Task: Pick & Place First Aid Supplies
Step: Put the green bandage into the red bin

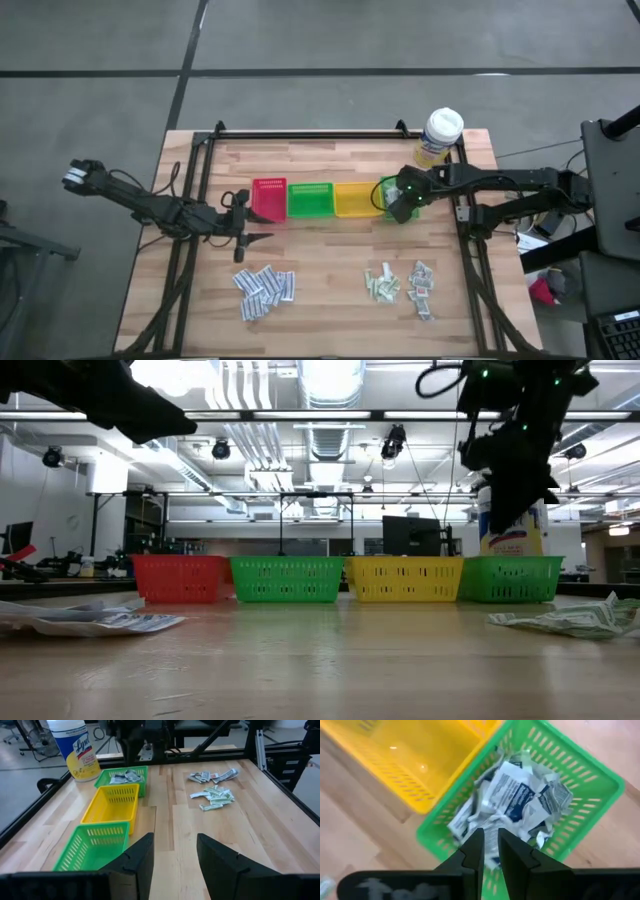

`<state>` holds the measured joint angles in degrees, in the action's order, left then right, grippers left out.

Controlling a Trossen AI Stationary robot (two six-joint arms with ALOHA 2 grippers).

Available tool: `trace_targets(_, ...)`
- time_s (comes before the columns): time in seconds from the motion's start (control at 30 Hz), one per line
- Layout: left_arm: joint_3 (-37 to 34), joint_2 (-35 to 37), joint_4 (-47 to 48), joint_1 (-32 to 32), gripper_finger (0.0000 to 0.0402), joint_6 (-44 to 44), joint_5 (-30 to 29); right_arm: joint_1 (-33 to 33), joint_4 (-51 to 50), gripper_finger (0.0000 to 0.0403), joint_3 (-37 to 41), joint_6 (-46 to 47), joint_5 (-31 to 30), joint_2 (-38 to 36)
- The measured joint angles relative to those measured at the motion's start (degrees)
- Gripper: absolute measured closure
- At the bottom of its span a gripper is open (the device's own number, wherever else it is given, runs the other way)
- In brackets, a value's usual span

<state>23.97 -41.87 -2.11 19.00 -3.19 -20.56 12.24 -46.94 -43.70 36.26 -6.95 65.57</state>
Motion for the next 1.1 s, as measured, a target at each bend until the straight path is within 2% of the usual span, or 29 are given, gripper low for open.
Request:
trace_targets(0.07,0.0,0.0,0.0,0.0,0.0252,-0.2,0.0,-1.2,-2.1,0.0351,-1.1,0.9,0.8,-0.9)
trace_targets(0.2,0.0,0.0,0.3,0.0,0.0252,-0.3,0.0,-6.3,-2.3,0.0351,-1.9,5.4,6.4,-2.6)
trace_targets(0.47,0.0,0.0,0.6,0.0,0.0252,-0.1,0.0,-25.0,-2.2,0.0351,-1.8,16.4,8.5,-2.8)
trace_targets(0.77,0.0,0.0,0.6,0.0,0.0252,-0.1,0.1,-41.4,-1.8,0.0351,-1.8,28.3,3.0,-1.8)
trace_targets(1.1,0.0,0.0,0.6,0.0,0.0252,-0.1,0.1,-50.5,6.5,0.0351,-1.8,27.3,-4.9,4.1)
